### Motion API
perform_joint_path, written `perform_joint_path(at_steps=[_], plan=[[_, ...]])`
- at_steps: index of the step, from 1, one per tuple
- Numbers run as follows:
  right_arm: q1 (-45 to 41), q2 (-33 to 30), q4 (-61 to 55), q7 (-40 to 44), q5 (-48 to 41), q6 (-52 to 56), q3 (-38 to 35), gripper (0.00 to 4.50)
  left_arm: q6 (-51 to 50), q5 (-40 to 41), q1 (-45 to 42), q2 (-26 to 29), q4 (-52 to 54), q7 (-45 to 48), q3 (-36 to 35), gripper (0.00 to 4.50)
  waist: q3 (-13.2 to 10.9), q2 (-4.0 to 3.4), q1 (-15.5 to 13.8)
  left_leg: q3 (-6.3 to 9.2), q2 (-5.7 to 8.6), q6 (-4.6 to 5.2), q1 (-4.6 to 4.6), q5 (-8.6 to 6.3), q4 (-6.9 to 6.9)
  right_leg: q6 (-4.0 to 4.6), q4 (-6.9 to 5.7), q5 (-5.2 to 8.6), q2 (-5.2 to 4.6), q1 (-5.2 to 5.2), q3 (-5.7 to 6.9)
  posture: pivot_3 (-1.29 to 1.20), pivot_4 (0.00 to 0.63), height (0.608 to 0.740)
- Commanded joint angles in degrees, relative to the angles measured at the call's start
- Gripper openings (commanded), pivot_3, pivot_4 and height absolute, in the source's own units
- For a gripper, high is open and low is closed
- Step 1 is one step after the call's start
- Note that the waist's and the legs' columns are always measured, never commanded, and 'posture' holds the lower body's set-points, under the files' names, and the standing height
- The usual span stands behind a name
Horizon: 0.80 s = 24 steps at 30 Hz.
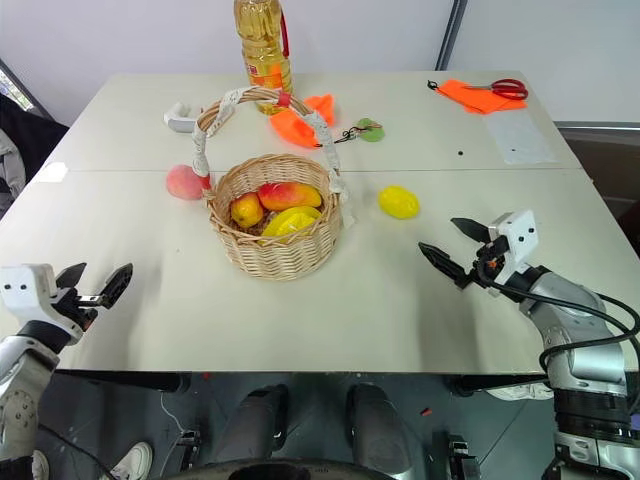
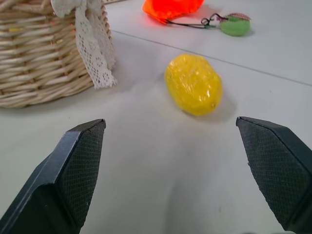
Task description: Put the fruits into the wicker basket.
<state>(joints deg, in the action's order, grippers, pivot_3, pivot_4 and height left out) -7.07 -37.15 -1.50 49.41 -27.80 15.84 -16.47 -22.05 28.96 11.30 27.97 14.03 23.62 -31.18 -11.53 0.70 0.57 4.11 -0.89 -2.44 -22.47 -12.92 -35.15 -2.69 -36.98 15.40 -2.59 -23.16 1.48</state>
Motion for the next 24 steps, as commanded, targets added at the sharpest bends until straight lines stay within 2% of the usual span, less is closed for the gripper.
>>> perform_joint_path(at_steps=[1, 10, 12, 17, 24], plan=[[-0.64, 0.26, -0.41, 0.26, -0.42, -0.9, -0.31, 4.47, -0.18, 0.04, 0.64, 0.35, 1.85, -0.63, -1.27, 4.5, 0.0, 0.0, 0.0, 0.0, 0.0, 0.0, 0.0, 0.0, 0.01, 0.0, 0.0, 0.0, 0.0, 0.0, 0.0, 0.0, 0.15, 0.74], [-1.69, 0.31, -3.55, 0.73, -0.83, -1.12, 0.93, 4.47, -3.28, 0.7, -5.91, 0.11, 0.62, -3.83, 0.88, 4.5, 0.0, 0.0, -0.01, -0.02, 0.01, 0.0, 0.0, 0.0, -0.02, -0.01, -0.01, 0.0, 0.02, 0.01, 0.01, 0.0, 0.15, 0.74], [-3.11, -0.07, -5.56, 1.03, -1.76, 0.01, 1.58, 4.47, -4.8, 1.37, -9.28, -0.21, 0.35, -5.53, 1.14, 4.5, -0.01, 0.01, 0.05, -0.02, 0.01, 0.0, -0.01, 0.0, -0.02, -0.02, -0.01, 0.0, 0.05, 0.0, 0.01, 0.0, 0.15, 0.74], [-4.42, -2.58, -14.02, 3.26, -5.2, 4.99, 3.16, 4.47, -9.97, -2.87, -18.97, 2.72, -1.71, -8.99, 5.93, 4.5, -0.01, 0.03, -0.08, -0.01, 0.04, 0.0, 0.0, 0.0, -0.02, -0.1, -0.07, -0.05, 0.15, -0.01, 0.01, 0.0, 0.15, 0.74], [-7.61, -5.03, -28.05, 2.32, -11.42, 13.63, 6.84, 4.47, -15.36, -6.81, -35.88, 6.05, -12.0, -10.25, 12.09, 4.5, -0.02, 0.1, 0.01, 0.0, 0.06, 0.0, -0.02, 0.0, -0.02, -0.32, -0.08, -0.13, 0.16, 0.0, 0.03, 0.0, 0.15, 0.74]])
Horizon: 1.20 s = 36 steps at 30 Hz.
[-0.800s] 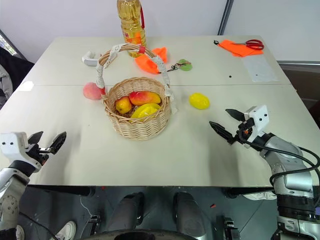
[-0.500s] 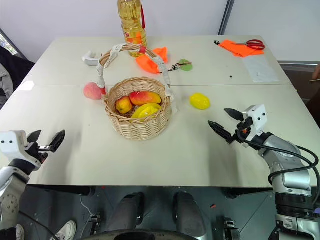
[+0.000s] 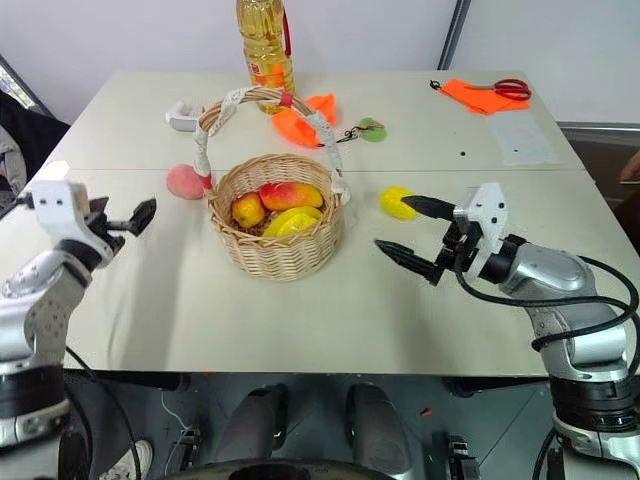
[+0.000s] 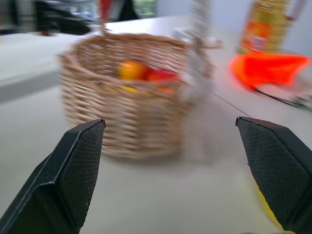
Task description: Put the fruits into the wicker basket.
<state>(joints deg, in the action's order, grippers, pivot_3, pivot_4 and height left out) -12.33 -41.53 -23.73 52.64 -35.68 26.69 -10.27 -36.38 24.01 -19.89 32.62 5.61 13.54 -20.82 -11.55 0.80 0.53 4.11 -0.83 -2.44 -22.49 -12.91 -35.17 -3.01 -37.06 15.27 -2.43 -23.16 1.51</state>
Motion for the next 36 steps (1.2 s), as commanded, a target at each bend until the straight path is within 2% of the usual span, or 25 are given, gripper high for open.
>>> perform_joint_path(at_steps=[1, 7, 14, 19, 22, 24, 26, 31, 35, 36], plan=[[-3.49, -0.44, -7.21, -1.58, -4.15, 3.8, 1.56, 4.47, -1.31, -2.64, -7.12, 1.58, -6.19, 0.11, 2.75, 4.5, -0.01, 0.01, 0.09, 0.0, 0.0, 0.0, 0.01, 0.0, 0.0, -0.01, 0.0, -0.01, 0.0, 0.0, 0.0, 0.0, 0.15, 0.74], [-10.17, 3.46, -11.23, -7.01, -4.7, 7.56, 7.57, 4.47, 2.61, -8.78, -20.43, 0.68, -25.3, 2.45, 9.97, 4.5, -0.01, 0.05, 0.11, 0.01, 0.0, -0.01, 0.0, 0.0, 0.0, -0.13, -0.03, -0.07, 0.05, -0.02, 0.03, 0.0, 0.15, 0.74], [-10.94, 5.49, -11.08, -8.72, -3.49, 6.72, 9.45, 4.47, 8.02, -12.75, -28.37, -1.31, -41.8, 4.63, 12.71, 4.5, -0.02, 0.08, 0.05, 0.0, 0.04, -0.01, -0.17, 0.0, 0.02, -0.09, -0.03, -0.1, -0.03, -0.17, 0.03, 0.0, 0.15, 0.74], [-11.02, 5.95, -10.8, -8.91, -2.83, 5.79, 9.38, 4.47, 10.76, -14.17, -31.54, -1.79, -48.71, 7.51, 13.67, 4.5, -0.02, 0.08, 0.27, -0.01, 0.05, -0.01, -0.15, 0.01, -0.01, -0.11, -0.07, -0.11, -0.04, -0.16, 0.04, 0.0, 0.15, 0.74], [-10.79, 6.17, -10.78, -8.78, -2.59, 5.34, 9.59, 4.5, 11.6, -14.12, -32.04, -2.08, -50.37, 7.82, 12.75, 3.76, -0.02, 0.08, 0.3, -0.02, 0.04, -0.01, -0.12, 0.01, 0.0, -0.11, -0.11, -0.11, -0.04, -0.17, 0.04, 0.0, 0.15, 0.74], [-10.68, 6.43, -10.8, -8.8, -2.48, 5.0, 9.76, 4.5, 11.78, -14.17, -31.69, -2.09, -50.24, 7.91, 12.56, 2.84, -0.02, 0.08, 0.24, -0.01, 0.04, -0.01, -0.12, 0.01, 0.0, -0.11, -0.14, -0.11, -0.03, -0.17, 0.04, 0.0, 0.15, 0.74], [-10.63, 6.65, -10.78, -8.76, -2.36, 4.79, 9.88, 4.5, 11.94, -14.49, -31.06, -1.87, -49.62, 7.67, 12.63, 2.3, -0.02, 0.08, 0.24, -0.01, 0.04, -0.01, -0.11, 0.01, 0.0, -0.11, -0.15, -0.12, -0.03, -0.17, 0.04, 0.0, 0.15, 0.74], [-10.65, 6.83, -10.72, -8.55, -2.0, 4.37, 10.34, 4.5, 13.64, -14.16, -26.84, 0.15, -43.27, 7.59, 11.16, 2.3, -0.02, 0.08, 0.49, -0.02, 0.04, -0.01, -0.1, 0.01, -0.01, -0.11, -0.16, -0.12, -0.04, -0.17, 0.03, 0.0, 0.15, 0.74], [-10.35, 6.2, -10.94, -8.44, -1.69, 4.32, 9.65, 4.5, 11.07, -8.61, -15.88, 4.66, -25.96, 14.14, 6.33, 2.3, -0.02, 0.08, 0.69, -0.04, -0.03, -0.03, -0.1, 0.01, 0.05, -0.1, -0.18, -0.12, -0.07, -0.24, 0.0, 0.0, 0.15, 0.74], [-10.15, 5.81, -10.65, -8.25, -1.73, 4.24, 8.98, 4.5, 9.89, -4.63, -10.35, 6.47, -18.71, 18.54, 3.22, 2.3, -0.02, 0.08, 0.64, -0.04, -0.05, -0.04, -0.11, 0.02, 0.06, -0.09, -0.19, -0.13, -0.1, -0.26, -0.01, 0.0, 0.15, 0.74]])
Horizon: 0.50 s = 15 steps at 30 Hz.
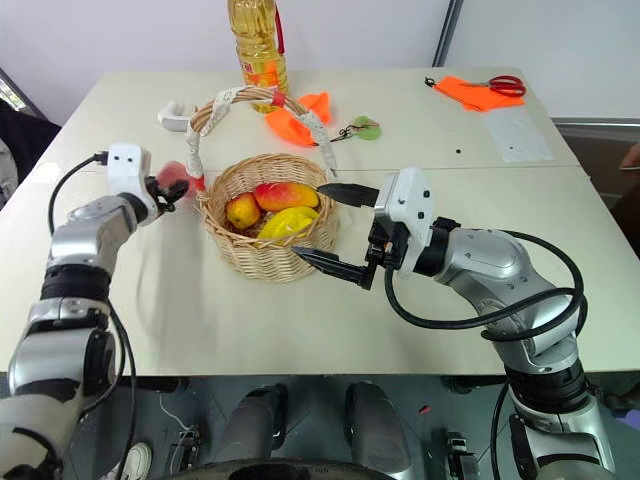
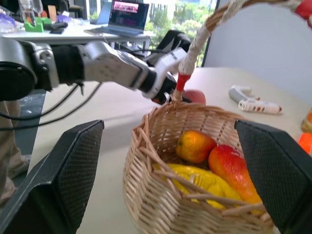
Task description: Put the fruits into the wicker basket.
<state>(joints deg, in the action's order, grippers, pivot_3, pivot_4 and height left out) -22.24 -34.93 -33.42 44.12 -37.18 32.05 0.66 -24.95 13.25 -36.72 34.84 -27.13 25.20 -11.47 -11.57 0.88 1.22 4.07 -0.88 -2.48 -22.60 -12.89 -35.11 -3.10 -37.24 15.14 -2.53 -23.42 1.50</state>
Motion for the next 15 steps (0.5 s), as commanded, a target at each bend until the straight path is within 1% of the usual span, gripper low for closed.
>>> perform_joint_path(at_steps=[1, 4, 6, 7, 8, 10, 13, 15], plan=[[-0.07, -1.12, -0.64, 0.44, -0.26, -1.17, -2.49, 4.5, -2.94, 10.13, 11.55, 5.78, 20.77, 10.92, -9.12, 2.3, 0.0, 0.0, 0.11, 0.01, -0.01, -0.01, 0.0, 0.01, 0.01, 0.01, -0.01, 0.0, -0.02, -0.01, 0.0, 0.0, 0.15, 0.74], [0.28, -2.23, 0.65, 1.48, -0.24, -1.48, -3.67, 4.5, -10.78, 22.51, 25.21, 9.92, 39.02, 20.24, -16.37, 2.3, -0.01, 0.0, -0.43, -0.02, -0.09, -0.06, -0.04, 0.01, 0.05, 0.05, 0.06, 0.01, -0.13, -0.05, -0.07, 0.0, 0.15, 0.74], [-0.74, -2.75, 2.92, 2.29, 0.17, -1.76, -3.87, 4.5, -16.92, 33.15, 28.17, 10.38, 49.5, 20.51, -18.9, 2.3, -0.01, 0.0, -0.97, -0.01, -0.11, -0.08, -0.02, 0.02, 0.04, 0.16, 0.11, 0.08, -0.22, 0.03, -0.11, 0.0, 0.15, 0.74], [-1.11, -2.87, 3.72, 2.58, 0.33, -1.93, -3.87, 4.5, -18.49, 36.27, 28.42, 10.31, 52.27, 19.73, -19.37, 2.3, -0.01, -0.01, -1.51, 0.0, -0.11, -0.1, -0.04, 0.02, 0.01, 0.3, 0.22, 0.16, -0.27, 0.1, -0.1, 0.0, 0.15, 0.74], [-1.76, -2.86, 5.01, 2.85, 0.76, -2.12, -3.68, 4.5, -19.59, 38.22, 27.64, 10.07, 55.1, 18.6, -17.98, 2.3, -0.03, -0.03, -1.95, -0.05, -0.1, -0.13, -0.03, 0.04, -0.05, 0.32, 0.23, 0.17, -0.37, 0.21, -0.05, 0.0, 0.15, 0.74], [-2.52, -2.74, 6.69, 3.32, 1.38, -2.42, -3.46, 4.5, -20.78, 39.64, 26.33, 9.87, 58.16, 16.52, -15.46, 2.3, -0.02, -0.03, -2.04, -0.27, -0.09, -0.15, -0.03, 0.04, -0.14, 0.27, 0.32, 0.21, -0.49, 0.31, -0.01, 0.0, 0.15, 0.74], [-3.3, -2.46, 9.72, 3.82, 2.54, -3.12, -3.21, 4.5, -21.13, 35.48, 18.44, 5.73, 59.75, 10.44, -4.16, 2.3, -0.02, -0.02, -1.95, -0.63, 0.06, -0.13, 0.12, 0.05, -0.18, 0.25, 0.35, 0.2, -0.69, 0.52, 0.03, 0.0, 0.15, 0.74], [-3.48, -2.17, 10.62, 3.55, 2.71, -3.16, -3.59, 4.5, -21.19, 33.81, 14.7, 2.91, 58.29, 7.72, -0.12, 2.3, -0.01, -0.01, -1.9, -0.73, 0.07, -0.11, 0.11, 0.07, -0.21, 0.2, 0.4, 0.17, -0.64, 0.57, 0.05, 0.0, 0.15, 0.74]])
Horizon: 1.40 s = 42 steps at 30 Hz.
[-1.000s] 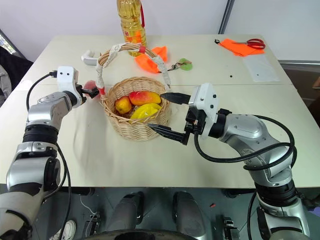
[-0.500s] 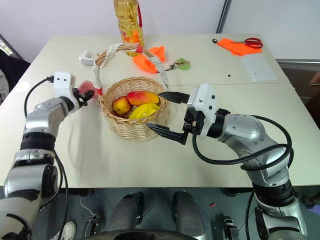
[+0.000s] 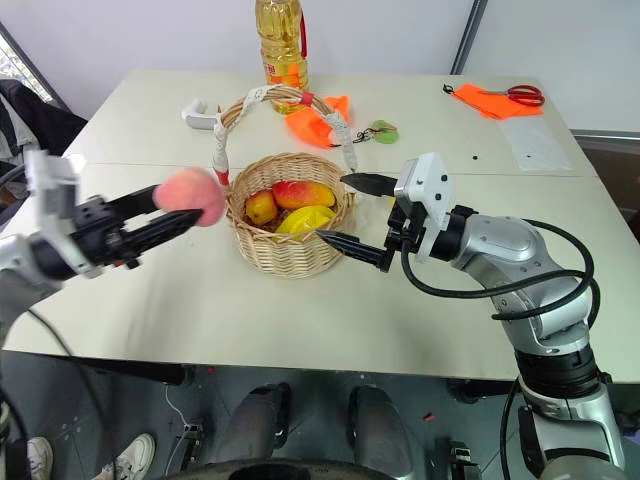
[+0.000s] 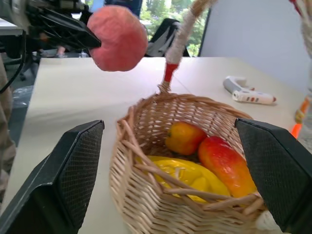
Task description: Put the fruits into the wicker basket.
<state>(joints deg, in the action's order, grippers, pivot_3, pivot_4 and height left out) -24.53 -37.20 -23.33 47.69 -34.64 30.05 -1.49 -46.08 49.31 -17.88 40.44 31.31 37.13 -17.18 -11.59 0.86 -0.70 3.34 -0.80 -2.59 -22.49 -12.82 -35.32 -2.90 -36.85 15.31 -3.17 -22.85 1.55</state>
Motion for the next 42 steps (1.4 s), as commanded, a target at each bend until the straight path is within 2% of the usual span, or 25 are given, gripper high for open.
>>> perform_joint_path(at_steps=[1, 3, 5, 8, 13, 17, 26, 29, 30, 31, 33, 38, 42], plan=[[-1.27, 0.21, 0.74, -0.16, 0.23, -1.16, -1.55, 4.5, -0.31, -2.52, -5.05, -3.45, -0.77, -4.88, 6.38, 2.3, 0.01, 0.03, 0.08, -0.01, 0.03, 0.0, -0.02, 0.01, -0.05, -0.02, -0.02, -0.13, 0.02, 0.0, -0.02, 0.0, 0.15, 0.74], [-1.23, 0.25, 1.19, -0.53, 0.52, -1.24, -1.8, 4.5, -0.06, -3.86, -6.43, -4.3, -2.18, -5.13, 8.48, 2.3, 0.01, 0.03, 0.73, -0.06, 0.04, 0.04, -0.09, -0.02, -0.03, -0.49, -0.05, -0.18, 0.09, -0.11, -0.11, 0.0, 0.15, 0.74], [-0.53, -0.26, 2.52, -2.31, 3.2, -1.65, -1.83, 4.5, 0.82, -6.01, -8.93, -5.46, -4.39, -4.8, 11.83, 3.22, 0.01, 0.03, 0.99, -0.03, -0.02, 0.19, -0.11, -0.1, 0.03, -0.67, -0.18, -0.13, 0.25, -0.22, -0.19, 0.0, 0.15, 0.74], [-0.63, 0.06, 5.37, -5.68, 6.82, -2.02, -1.95, 4.5, 1.91, -7.3, -9.38, -5.2, -5.05, -3.4, 12.66, 4.46, 0.0, 0.03, 1.27, 0.08, -0.15, 0.23, -0.17, -0.12, 0.13, -0.67, -0.27, -0.11, 0.47, -0.38, -0.17, 0.0, 0.15, 0.74], [-1.51, -0.61, 13.98, -8.38, 15.89, -4.97, 1.5, 4.5, 3.01, -3.18, -4.61, -2.08, -2.86, 3.41, 8.53, 4.46, -0.01, 0.01, 1.77, -0.03, -0.18, 0.24, -0.06, -0.13, 0.17, -0.54, -0.32, -0.06, 0.51, -0.43, -0.3, 0.0, 0.15, 0.74], [-5.59, 0.52, 26.43, -8.86, 23.02, -11.92, 4.49, 4.5, 2.89, -1.08, 0.1, 2.34, -0.83, 8.41, 5.91, 4.46, -0.01, 0.0, 1.66, -0.07, -0.18, 0.24, -0.06, -0.13, 0.1, -0.27, -0.31, 0.01, 0.51, -0.43, -0.33, 0.0, 0.15, 0.74], [-14.72, 2.36, 48.23, -9.21, 32.94, -21.05, 8.5, 4.5, 4.83, -2.18, 2.78, 1.62, 1.92, 7.53, 6.53, 4.46, -0.02, 0.0, 1.47, -0.2, -0.14, 0.23, -0.07, -0.12, 0.03, -0.36, -0.28, -0.11, 0.49, -0.4, -0.59, 0.0, 0.15, 0.74], [-15.64, 3.15, 50.25, -8.97, 33.17, -20.97, 7.77, 3.69, 4.83, -2.04, 3.12, 1.3, 2.17, 7.06, 6.32, 4.5, -0.02, 0.0, 1.47, -0.2, -0.16, 0.23, -0.07, -0.12, 0.08, -0.4, -0.29, -0.13, 0.51, -0.44, -0.6, 0.0, 0.15, 0.74], [-15.73, 3.23, 50.29, -9.09, 33.33, -20.72, 7.56, 3.25, 4.88, -2.0, 3.39, 1.29, 2.3, 6.95, 6.18, 4.5, -0.02, 0.0, 1.48, -0.2, -0.16, 0.23, -0.07, -0.12, 0.08, -0.41, -0.3, -0.13, 0.51, -0.45, -0.6, 0.0, 0.15, 0.74], [-15.63, 3.04, 49.79, -9.56, 34.01, -21.23, 7.51, 2.59, 5.01, -1.89, 3.68, 1.25, 2.36, 6.84, 5.99, 4.5, -0.02, 0.0, 1.64, -0.2, -0.16, 0.23, -0.07, -0.12, 0.08, -0.41, -0.32, -0.13, 0.51, -0.45, -0.6, 0.0, 0.15, 0.74], [-14.78, 2.4, 47.31, -9.89, 34.68, -21.74, 7.18, 1.94, 5.28, -1.45, 4.18, 1.02, 2.4, 6.58, 5.41, 4.5, -0.02, 0.0, 1.68, -0.22, -0.16, 0.23, -0.03, -0.12, 0.08, -0.41, -0.34, -0.13, 0.52, -0.45, -0.65, 0.0, 0.15, 0.74], [-9.39, -2.19, 34.91, -6.94, 33.04, -21.51, 4.11, 1.89, 7.39, -1.96, 6.15, 0.96, 0.66, 6.96, 2.58, 4.5, -0.02, -0.01, 1.44, -0.22, -0.16, 0.23, -0.03, -0.12, 0.08, -0.41, -0.36, -0.13, 0.53, -0.46, -0.65, 0.0, 0.15, 0.74], [0.63, -8.09, 14.81, 4.53, 20.35, -15.21, -0.9, 1.89, 11.22, -3.38, 9.15, 0.48, -1.72, 8.62, 0.21, 4.5, -0.02, -0.02, 1.08, -0.22, -0.15, 0.24, -0.09, -0.13, 0.1, -0.51, -0.31, -0.06, 0.47, -0.46, -0.64, 0.0, 0.15, 0.74]])
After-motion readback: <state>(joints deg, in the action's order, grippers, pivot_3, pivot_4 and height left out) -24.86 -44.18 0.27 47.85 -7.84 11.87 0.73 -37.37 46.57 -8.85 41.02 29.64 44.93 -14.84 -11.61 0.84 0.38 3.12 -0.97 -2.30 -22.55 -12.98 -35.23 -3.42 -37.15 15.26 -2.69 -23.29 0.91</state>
